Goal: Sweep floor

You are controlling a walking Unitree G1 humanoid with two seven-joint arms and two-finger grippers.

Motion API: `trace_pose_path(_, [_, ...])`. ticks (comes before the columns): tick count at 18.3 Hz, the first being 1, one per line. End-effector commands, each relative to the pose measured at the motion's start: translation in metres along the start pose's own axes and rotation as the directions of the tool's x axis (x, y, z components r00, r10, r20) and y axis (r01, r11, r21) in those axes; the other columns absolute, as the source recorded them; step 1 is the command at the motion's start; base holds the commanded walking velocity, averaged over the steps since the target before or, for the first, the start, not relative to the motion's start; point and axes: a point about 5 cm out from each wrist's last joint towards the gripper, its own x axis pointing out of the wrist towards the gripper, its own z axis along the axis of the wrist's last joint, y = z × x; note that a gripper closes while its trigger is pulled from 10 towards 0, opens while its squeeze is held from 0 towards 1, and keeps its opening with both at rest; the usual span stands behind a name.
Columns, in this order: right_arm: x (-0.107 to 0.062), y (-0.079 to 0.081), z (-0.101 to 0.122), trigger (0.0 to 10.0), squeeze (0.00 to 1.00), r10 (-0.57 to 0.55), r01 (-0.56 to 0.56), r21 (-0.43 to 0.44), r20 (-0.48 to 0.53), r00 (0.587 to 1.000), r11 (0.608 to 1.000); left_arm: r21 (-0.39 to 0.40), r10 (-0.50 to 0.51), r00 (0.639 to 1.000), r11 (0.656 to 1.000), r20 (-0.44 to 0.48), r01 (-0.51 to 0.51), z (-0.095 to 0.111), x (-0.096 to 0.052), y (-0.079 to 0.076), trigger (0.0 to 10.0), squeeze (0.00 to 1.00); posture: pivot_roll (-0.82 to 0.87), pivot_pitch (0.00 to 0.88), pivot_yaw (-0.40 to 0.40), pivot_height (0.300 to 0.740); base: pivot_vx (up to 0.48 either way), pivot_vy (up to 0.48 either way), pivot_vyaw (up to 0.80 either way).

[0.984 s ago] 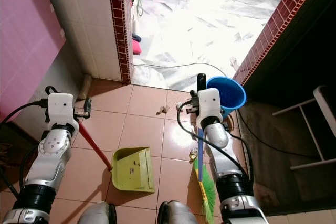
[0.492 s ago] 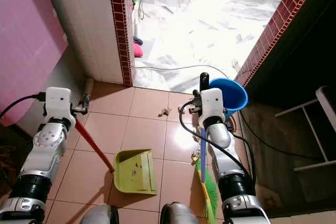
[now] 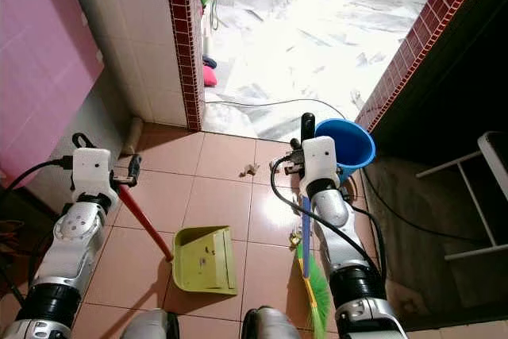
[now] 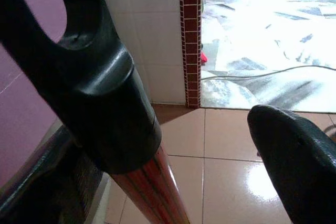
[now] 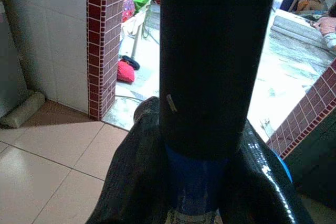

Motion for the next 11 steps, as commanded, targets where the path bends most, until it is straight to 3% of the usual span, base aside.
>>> trace_pose_path(1, [-0.001,-0.004,0.006,10.0,0.00,0.000,0.001,-0.023,0.037,0.999,1.000,0.004,-0.008,1.000,1.000,0.004,0.008,-0.001,-0.002,0.001,10.0,0.00,-0.03,0.073,-0.084,0.740,0.000,0.000,0.00])
trace_pose_path(2, [-0.001,-0.004,0.006,10.0,0.00,0.000,0.000,-0.023,0.036,0.999,1.000,0.005,-0.008,1.000,1.000,0.005,0.008,-0.002,-0.001,0.002,10.0,0.02,-0.03,0.073,-0.084,0.740,0.000,0.000,0.00])
trace_pose_path(3, [-0.002,-0.003,0.006,10.0,0.00,0.001,0.000,-0.023,0.036,0.999,1.000,0.008,-0.005,1.000,1.000,0.001,0.005,-0.004,0.000,0.004,10.0,1.00,-0.03,0.073,-0.084,0.740,0.000,0.000,0.00])
trace_pose_path(6, [-0.003,-0.004,0.006,10.0,0.00,0.001,-0.001,-0.025,0.036,0.999,1.000,0.012,0.005,1.000,1.000,-0.006,-0.005,-0.007,0.003,0.003,10.0,1.00,-0.04,0.078,-0.086,0.740,0.000,0.000,0.00])
trace_pose_path(7, [-0.003,-0.005,0.006,10.0,0.00,0.001,0.000,-0.026,0.036,0.999,1.000,0.008,0.001,1.000,1.000,-0.017,-0.001,-0.009,0.004,0.001,10.0,0.38,-0.04,0.077,-0.085,0.740,0.000,0.000,0.00])
trace_pose_path(8, [-0.003,-0.006,0.007,10.0,0.00,0.001,0.000,-0.027,0.035,0.999,1.000,0.007,0.002,1.000,1.000,-0.027,-0.002,-0.012,0.004,0.001,10.0,0.00,-0.04,0.077,-0.085,0.740,0.000,0.000,0.00])
trace_pose_path(11, [-0.003,-0.006,0.006,10.0,0.00,-0.001,0.002,-0.030,0.034,0.999,1.000,0.005,-0.003,1.000,1.000,-0.028,0.003,-0.015,0.005,0.001,10.0,0.00,-0.05,0.076,-0.085,0.740,0.000,0.000,0.00])
